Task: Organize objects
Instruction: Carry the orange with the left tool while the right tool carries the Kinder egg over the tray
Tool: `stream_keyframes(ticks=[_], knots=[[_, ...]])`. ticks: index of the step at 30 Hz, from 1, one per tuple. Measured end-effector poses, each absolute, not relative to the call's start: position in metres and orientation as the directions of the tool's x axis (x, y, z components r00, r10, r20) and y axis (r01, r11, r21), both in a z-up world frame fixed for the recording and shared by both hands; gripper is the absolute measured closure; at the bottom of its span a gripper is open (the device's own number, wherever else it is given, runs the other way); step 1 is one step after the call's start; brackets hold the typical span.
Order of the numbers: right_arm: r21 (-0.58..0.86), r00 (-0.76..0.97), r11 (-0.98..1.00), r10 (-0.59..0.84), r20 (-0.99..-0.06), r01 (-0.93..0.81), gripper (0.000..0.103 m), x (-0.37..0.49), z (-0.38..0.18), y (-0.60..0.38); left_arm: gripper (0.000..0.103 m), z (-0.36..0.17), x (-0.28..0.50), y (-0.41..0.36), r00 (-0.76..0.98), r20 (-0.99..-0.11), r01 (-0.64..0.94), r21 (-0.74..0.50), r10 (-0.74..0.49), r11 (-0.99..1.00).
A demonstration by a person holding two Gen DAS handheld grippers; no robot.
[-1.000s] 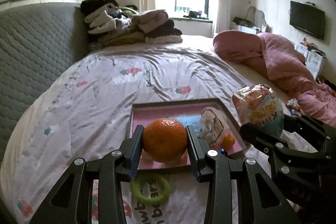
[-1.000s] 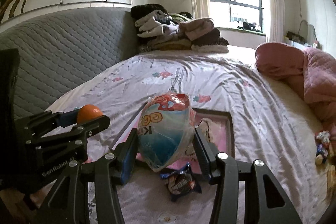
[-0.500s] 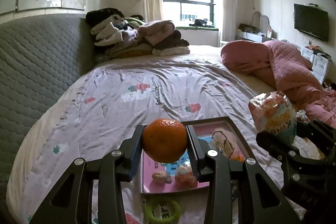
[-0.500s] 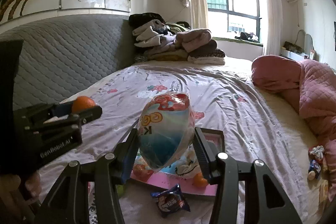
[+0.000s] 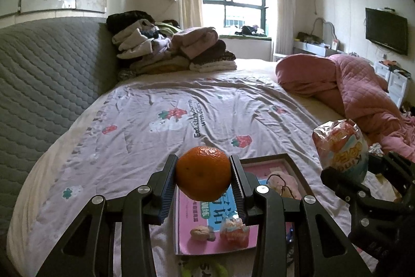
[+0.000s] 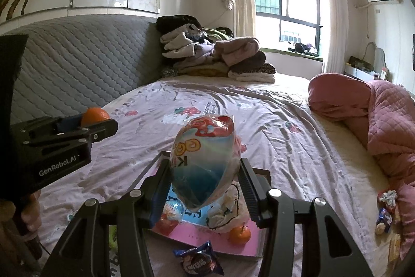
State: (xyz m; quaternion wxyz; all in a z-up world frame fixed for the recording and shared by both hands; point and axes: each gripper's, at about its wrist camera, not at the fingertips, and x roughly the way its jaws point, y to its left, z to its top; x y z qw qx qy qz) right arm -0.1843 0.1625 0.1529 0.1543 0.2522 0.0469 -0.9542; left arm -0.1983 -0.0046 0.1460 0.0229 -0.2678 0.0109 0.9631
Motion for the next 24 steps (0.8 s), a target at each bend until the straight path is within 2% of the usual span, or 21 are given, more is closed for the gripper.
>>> stream_keyframes(ticks=[5,24], knots=[[-0.015,-0.820,-0.948,-0.266,-0.506,0.317,0.051,-0.193,0.147,0.160,0.063,0.138,-0.213,-0.005,-0.851,-0.524,-0.052,0.012,0.038,-0.999],[-0.014,-0.744,-0.954,-0.224,-0.629,0.299,0.051,-0.230,0.081,0.157,0.063,0.059,-0.277,-0.009,-0.743,-0.667,-0.058,-0.020,0.057,-0.998]])
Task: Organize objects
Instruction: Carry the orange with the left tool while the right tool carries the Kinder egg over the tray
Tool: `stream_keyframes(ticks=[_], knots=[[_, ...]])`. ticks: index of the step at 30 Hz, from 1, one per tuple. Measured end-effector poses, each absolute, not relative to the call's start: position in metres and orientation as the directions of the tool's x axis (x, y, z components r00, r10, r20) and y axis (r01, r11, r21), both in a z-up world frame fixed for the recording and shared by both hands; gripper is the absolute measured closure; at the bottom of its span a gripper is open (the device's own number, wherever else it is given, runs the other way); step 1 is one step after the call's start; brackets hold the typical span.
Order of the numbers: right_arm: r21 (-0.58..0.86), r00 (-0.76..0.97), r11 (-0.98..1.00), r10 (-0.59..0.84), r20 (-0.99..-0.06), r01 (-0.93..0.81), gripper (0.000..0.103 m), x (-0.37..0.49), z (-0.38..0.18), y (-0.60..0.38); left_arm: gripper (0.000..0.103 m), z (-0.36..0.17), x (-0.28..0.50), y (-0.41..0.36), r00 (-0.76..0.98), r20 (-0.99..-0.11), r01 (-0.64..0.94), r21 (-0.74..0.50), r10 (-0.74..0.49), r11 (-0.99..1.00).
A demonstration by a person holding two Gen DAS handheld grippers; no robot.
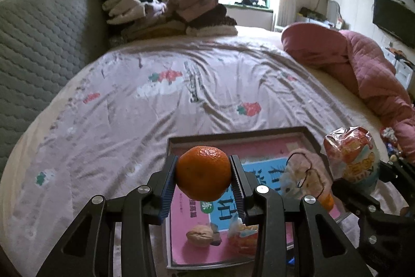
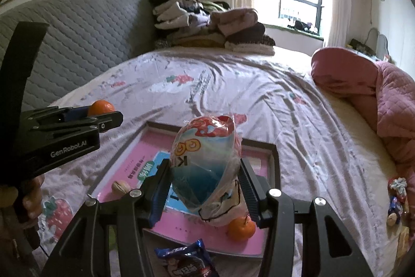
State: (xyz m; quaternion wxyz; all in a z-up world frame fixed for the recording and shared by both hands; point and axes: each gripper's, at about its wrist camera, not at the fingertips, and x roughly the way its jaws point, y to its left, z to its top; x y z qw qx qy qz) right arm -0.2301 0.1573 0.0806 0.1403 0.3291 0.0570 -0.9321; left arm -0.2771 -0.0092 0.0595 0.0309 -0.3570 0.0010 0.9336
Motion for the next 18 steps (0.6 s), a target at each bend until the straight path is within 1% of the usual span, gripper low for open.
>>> stream_keyframes(ticks=[6,18], knots=[[-0.011,-0.717,-0.953,-0.219,-0.662,0.301,0.051,-0.235,0.062,0.155,0.063,0.033,-0.294,-0.009,-0.697,-0.714,-0.057,-0.029,0.060,-0.998],[-0.016,-0.679,-0.949,-0.214,-0.702,0.315,0.051,-0.244,0.038,0.149,0.063,-0.004,-0.322,-0.002,-0.630,-0.774,-0.091,-0.012,0.067,-0.996]])
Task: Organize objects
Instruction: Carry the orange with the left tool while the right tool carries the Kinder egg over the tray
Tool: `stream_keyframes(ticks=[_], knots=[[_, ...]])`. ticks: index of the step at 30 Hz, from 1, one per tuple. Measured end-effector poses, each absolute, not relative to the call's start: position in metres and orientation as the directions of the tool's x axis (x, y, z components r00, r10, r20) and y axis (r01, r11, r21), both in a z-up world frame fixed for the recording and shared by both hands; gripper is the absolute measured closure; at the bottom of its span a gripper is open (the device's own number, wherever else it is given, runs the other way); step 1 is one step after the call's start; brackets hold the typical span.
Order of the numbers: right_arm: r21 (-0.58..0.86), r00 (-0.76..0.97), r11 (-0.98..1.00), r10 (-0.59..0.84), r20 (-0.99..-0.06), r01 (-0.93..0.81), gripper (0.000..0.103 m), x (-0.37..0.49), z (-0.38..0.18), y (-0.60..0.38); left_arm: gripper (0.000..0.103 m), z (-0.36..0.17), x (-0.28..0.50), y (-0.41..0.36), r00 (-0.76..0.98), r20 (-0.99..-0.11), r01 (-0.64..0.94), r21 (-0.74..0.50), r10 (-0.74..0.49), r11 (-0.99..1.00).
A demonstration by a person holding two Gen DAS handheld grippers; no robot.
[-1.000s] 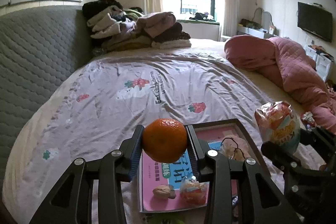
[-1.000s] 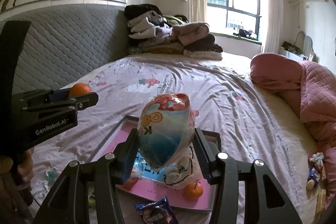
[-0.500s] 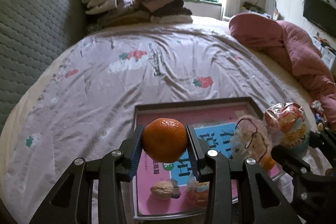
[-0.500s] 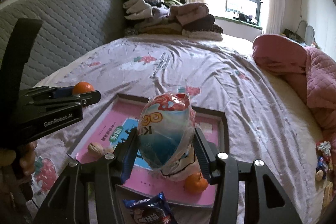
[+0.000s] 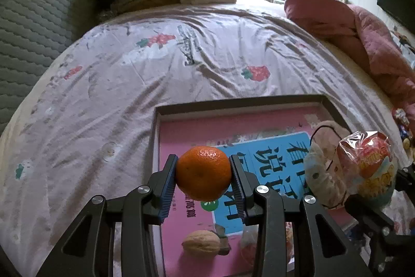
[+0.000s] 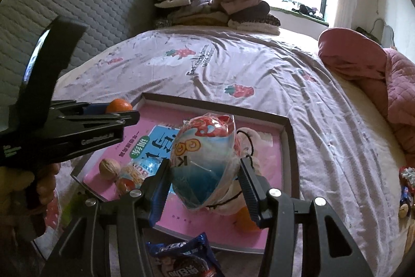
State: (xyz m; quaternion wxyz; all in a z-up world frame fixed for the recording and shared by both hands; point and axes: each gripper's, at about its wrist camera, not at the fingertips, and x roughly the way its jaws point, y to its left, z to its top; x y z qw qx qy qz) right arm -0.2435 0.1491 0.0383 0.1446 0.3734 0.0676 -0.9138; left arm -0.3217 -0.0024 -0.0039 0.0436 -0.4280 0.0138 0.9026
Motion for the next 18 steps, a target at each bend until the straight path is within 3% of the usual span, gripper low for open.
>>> stream_keyframes(ticks=[18], knots=[[-0.044,-0.623,-0.936,-0.197,-0.757,0.349,0.051,-0.246,0.013,0.138,0.063,-0.034,-0.336,0.007,-0.569,-0.820,-0.114,0.003,0.063,-0.993]])
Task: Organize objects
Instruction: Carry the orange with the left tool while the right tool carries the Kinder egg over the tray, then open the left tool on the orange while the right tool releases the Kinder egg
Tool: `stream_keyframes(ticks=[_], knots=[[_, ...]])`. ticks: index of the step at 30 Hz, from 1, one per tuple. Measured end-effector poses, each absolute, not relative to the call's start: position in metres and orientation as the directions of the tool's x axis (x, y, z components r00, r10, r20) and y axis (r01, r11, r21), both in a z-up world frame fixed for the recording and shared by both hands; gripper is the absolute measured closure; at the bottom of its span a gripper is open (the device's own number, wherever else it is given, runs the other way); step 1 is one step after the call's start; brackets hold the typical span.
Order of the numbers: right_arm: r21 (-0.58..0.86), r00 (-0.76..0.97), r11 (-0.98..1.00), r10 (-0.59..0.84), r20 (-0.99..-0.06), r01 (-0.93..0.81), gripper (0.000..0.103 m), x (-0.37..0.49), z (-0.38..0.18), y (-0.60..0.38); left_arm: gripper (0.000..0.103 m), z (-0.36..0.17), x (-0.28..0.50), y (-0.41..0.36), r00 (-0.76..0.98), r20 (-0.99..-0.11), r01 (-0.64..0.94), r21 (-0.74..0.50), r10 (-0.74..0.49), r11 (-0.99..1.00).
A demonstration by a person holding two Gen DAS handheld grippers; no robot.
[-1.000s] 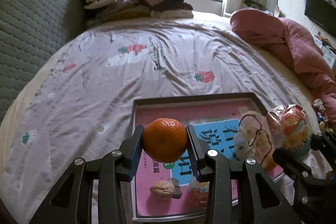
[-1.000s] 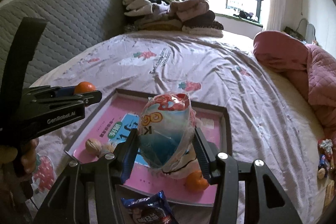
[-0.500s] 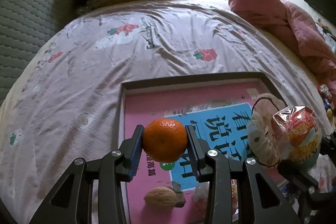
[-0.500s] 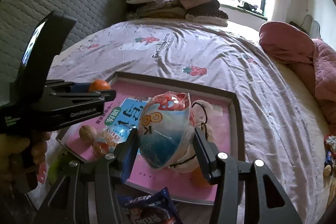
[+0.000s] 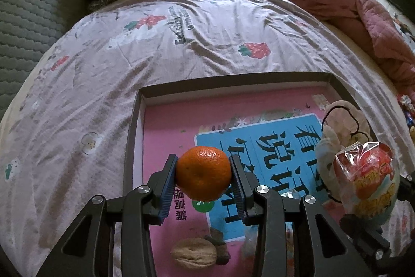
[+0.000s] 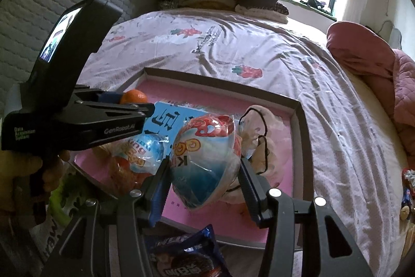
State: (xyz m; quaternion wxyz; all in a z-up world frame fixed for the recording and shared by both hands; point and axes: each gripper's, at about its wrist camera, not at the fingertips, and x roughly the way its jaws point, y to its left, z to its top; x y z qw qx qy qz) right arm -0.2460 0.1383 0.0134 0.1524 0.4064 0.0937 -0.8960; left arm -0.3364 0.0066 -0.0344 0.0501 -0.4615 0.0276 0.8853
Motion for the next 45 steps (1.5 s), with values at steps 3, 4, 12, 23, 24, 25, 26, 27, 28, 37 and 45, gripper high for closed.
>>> stream_keyframes(ticks=[3,4,12,23,24,25,26,27,28,37,45], knots=[[-0.046,-0.616,-0.933,-0.197,-0.763,0.356,0.051,-0.246,0.011,0.137,0.063,-0.037,-0.338,0.006,-0.566,-0.822,-0.111,0.000,0.063,-0.994],[-0.047,-0.613,-0.933,-0.195,-0.766,0.356,0.051,-0.246,0.010,0.137,0.063,-0.037,-0.339,0.006,-0.565,-0.822,-0.111,-0.001,0.064,-0.994],[-0.043,-0.584,-0.935,-0.184,-0.791,0.353,0.051,-0.250,0.000,0.137,0.063,-0.044,-0.342,0.005,-0.551,-0.831,-0.108,-0.020,0.077,-0.994],[-0.056,-0.540,-0.929,-0.162,-0.826,0.365,0.051,-0.253,-0.013,0.131,0.062,-0.050,-0.345,0.005,-0.526,-0.844,-0.113,-0.049,0.102,-0.992],[-0.056,-0.537,-0.929,-0.161,-0.828,0.366,0.051,-0.253,-0.014,0.131,0.062,-0.050,-0.345,0.005,-0.524,-0.845,-0.113,-0.053,0.105,-0.992],[-0.057,-0.534,-0.928,-0.161,-0.830,0.367,0.051,-0.252,-0.014,0.130,0.062,-0.050,-0.346,0.005,-0.523,-0.846,-0.111,-0.054,0.104,-0.992],[-0.052,-0.528,-0.927,-0.164,-0.833,0.371,0.051,-0.253,-0.015,0.130,0.062,-0.051,-0.345,0.004,-0.524,-0.846,-0.110,-0.054,0.104,-0.992],[-0.031,-0.513,-0.927,-0.178,-0.840,0.374,0.051,-0.254,-0.016,0.130,0.062,-0.051,-0.345,0.004,-0.523,-0.846,-0.111,-0.058,0.108,-0.992],[-0.007,-0.499,-0.928,-0.194,-0.844,0.372,0.051,-0.255,-0.017,0.131,0.062,-0.051,-0.346,0.003,-0.520,-0.847,-0.110,-0.062,0.111,-0.992],[-0.016,-0.480,-0.930,-0.175,-0.860,0.367,0.051,-0.256,-0.016,0.128,0.062,-0.054,-0.347,0.001,-0.501,-0.857,-0.101,-0.080,0.120,-0.992],[-0.025,-0.479,-0.938,-0.154,-0.864,0.347,0.051,-0.256,-0.014,0.131,0.059,-0.050,-0.345,0.001,-0.500,-0.859,-0.099,-0.073,0.113,-0.992]])
